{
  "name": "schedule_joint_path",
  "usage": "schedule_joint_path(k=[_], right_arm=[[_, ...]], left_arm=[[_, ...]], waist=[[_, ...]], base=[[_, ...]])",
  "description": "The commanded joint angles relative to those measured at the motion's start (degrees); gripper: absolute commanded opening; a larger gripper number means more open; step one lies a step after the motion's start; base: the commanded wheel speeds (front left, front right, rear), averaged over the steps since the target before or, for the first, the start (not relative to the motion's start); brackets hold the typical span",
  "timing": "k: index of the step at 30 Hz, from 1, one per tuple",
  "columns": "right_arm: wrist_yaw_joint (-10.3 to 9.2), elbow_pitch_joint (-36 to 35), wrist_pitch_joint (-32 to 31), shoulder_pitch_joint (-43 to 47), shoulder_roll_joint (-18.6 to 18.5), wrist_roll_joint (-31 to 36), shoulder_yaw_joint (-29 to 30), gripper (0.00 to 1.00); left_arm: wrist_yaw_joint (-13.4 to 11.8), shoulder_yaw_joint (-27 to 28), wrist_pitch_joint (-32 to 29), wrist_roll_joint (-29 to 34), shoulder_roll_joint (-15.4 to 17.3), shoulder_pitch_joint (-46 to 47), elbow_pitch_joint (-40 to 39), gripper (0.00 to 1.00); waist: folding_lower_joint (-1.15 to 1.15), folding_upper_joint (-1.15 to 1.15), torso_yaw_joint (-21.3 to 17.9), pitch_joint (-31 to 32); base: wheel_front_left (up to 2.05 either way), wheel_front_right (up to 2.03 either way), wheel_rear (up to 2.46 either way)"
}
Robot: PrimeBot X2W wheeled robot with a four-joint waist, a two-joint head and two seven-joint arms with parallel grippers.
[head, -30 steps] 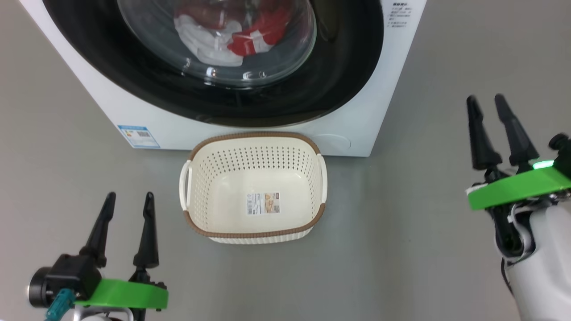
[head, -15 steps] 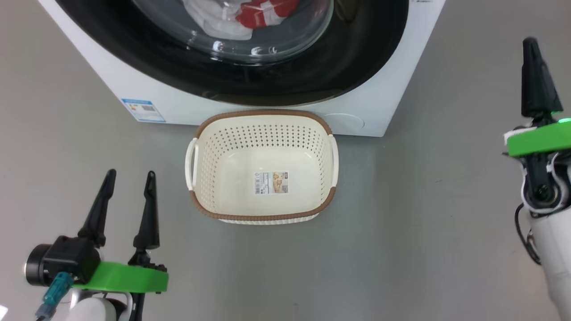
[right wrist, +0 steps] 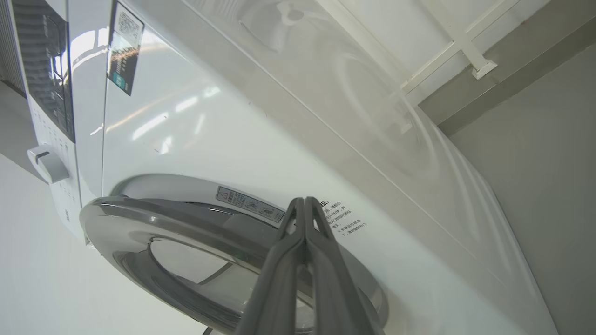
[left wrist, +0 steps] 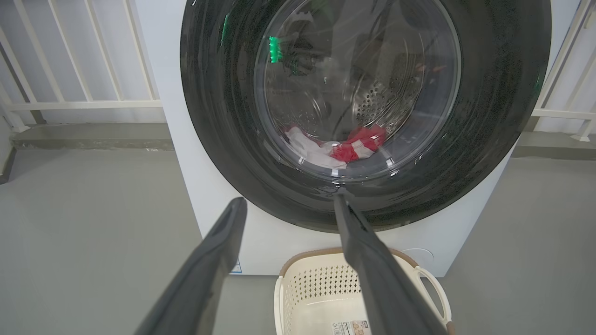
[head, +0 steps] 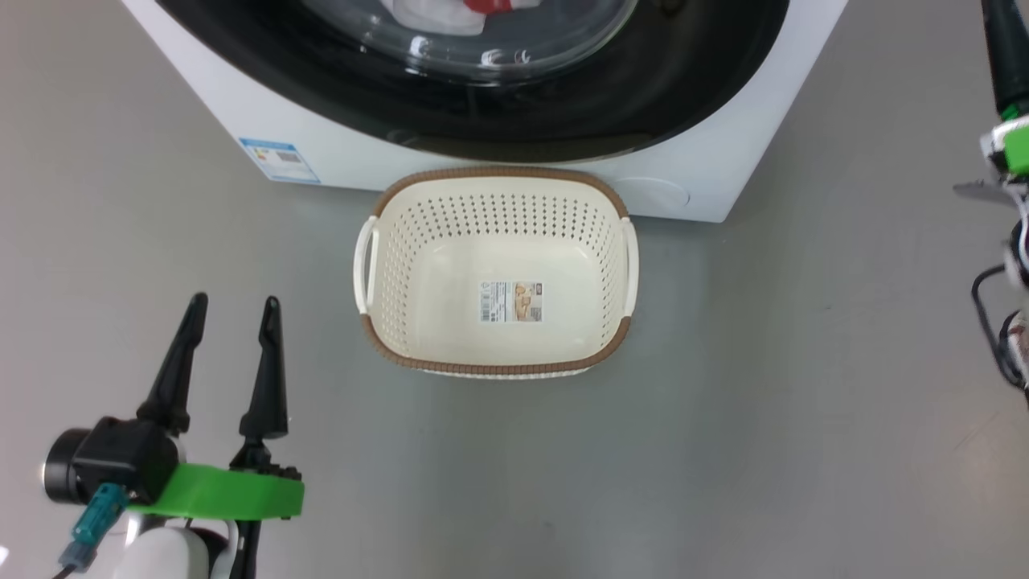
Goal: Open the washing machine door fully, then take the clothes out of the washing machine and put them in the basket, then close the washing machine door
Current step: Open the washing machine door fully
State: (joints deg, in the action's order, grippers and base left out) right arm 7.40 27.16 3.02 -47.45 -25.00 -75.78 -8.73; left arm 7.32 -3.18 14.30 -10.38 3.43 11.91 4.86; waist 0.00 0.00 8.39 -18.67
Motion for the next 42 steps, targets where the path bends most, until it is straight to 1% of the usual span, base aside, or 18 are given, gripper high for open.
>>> schedule_joint_path(k=[1,6,12,17,24,33,42], right_arm=[[0.09,-0.54,-1.97,-2.12,-0.88,-1.85,-1.31,0.0],[0.09,2.13,-7.41,-6.07,-1.29,-6.64,-2.08,0.0],[0.09,4.3,-16.4,-9.71,-1.43,-13.46,-1.9,0.0],[0.09,5.49,-19.9,-12.21,-1.67,-15.66,-1.31,0.0],[0.09,7.42,-23.22,-16.34,-1.79,-15.15,-2.47,0.0],[0.09,9.47,-24.35,-20.26,-1.38,-14.09,-3.42,0.0],[0.09,11.05,-25.58,-22.22,-0.79,-13.35,-4.7,0.0]], left_arm=[[0.16,1.72,0.7,-0.66,1.03,1.93,-1.92,1.0],[0.16,1.49,0.7,-0.92,0.69,2.73,-2.27,1.0],[0.16,1.28,0.7,-1.18,0.34,3.43,-2.57,1.0],[0.16,1.16,0.7,-1.3,0.13,3.81,-2.56,1.0],[0.16,0.87,0.7,-1.48,-0.17,4.41,-2.55,1.0],[0.16,0.64,0.7,-1.94,-0.42,4.72,-2.34,1.0],[0.16,0.71,0.7,-2.22,-0.52,4.97,-2.1,1.0]], waist=[[0.0,0.0,0.87,-1.26],[0.0,0.0,1.94,-2.63],[0.0,0.0,3.15,-4.14],[0.0,0.0,3.94,-5.12],[0.0,0.0,5.27,-6.46],[0.0,0.0,6.73,-7.5],[0.0,0.0,7.4,-7.76]], base=[[0.0,0.0,0.0],[0.0,0.0,0.0],[0.0,0.0,0.0],[0.0,0.0,0.0],[0.0,0.0,0.0],[0.0,0.0,0.0],[0.0,0.0,0.0]])
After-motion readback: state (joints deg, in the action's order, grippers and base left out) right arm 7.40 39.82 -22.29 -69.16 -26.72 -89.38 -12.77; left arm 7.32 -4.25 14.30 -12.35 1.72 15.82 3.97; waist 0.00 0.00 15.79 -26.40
